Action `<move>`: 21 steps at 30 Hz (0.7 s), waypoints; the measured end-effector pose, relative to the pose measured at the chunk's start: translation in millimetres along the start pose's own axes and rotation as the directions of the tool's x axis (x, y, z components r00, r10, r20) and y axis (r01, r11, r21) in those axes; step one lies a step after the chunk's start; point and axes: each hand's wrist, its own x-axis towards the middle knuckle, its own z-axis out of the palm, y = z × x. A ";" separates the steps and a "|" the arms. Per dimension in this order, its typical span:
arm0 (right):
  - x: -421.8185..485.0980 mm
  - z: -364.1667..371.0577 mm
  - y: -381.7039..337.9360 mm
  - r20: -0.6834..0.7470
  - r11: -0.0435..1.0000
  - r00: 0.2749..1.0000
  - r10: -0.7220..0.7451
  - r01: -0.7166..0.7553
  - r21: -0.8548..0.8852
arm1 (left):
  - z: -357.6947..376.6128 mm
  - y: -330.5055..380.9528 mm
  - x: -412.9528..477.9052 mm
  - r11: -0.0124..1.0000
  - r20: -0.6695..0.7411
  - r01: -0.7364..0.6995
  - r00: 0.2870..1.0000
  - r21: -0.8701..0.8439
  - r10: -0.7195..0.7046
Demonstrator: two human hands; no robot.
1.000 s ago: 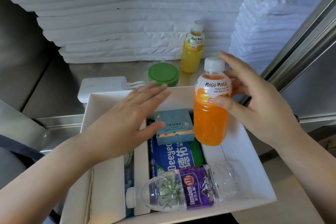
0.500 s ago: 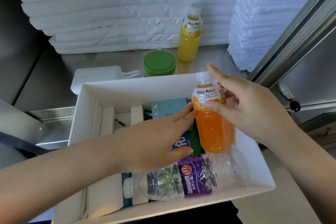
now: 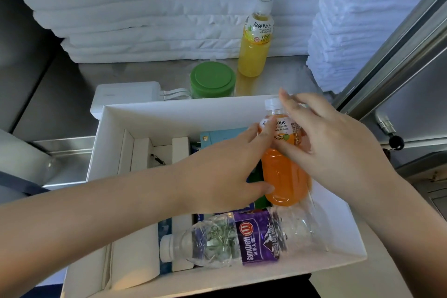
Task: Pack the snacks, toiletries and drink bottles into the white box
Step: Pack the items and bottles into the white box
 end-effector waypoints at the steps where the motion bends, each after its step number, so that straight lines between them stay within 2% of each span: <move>1: -1.1 0.0 1.5 -0.018 1.000 1.000 -0.011 0.011 0.010 | -0.2 0.0 1.1 1.000 -0.009 -0.009 1.000 -0.003 0.009; 6: -7.0 -0.3 13.6 -0.041 0.987 0.989 -0.142 0.145 0.074 | 7.5 1.3 6.8 0.999 0.002 -0.035 0.999 -0.008 0.035; 10: -9.8 0.9 16.2 0.016 0.984 0.991 -0.136 0.134 0.120 | 10.8 -0.6 8.8 0.998 0.029 -0.007 1.000 -0.063 0.009; 14: -6.5 0.6 17.4 0.021 0.982 0.990 -0.139 0.135 0.130 | 20.8 0.6 9.9 0.956 0.021 0.119 0.993 -0.267 -0.118; 17: -3.5 -1.0 19.6 0.061 0.980 0.989 -0.133 0.122 0.156 | 29.4 1.1 15.2 0.882 0.102 0.217 0.976 -0.418 -0.192; 19: -0.9 -2.7 21.8 0.107 0.977 0.987 -0.120 0.098 0.191 | 33.2 0.9 18.6 0.890 0.110 0.243 0.970 -0.386 -0.217; 21: 1.8 -3.8 23.8 0.163 0.979 0.982 -0.097 0.065 0.194 | 37.3 0.2 19.8 0.919 0.061 0.244 0.970 -0.309 -0.236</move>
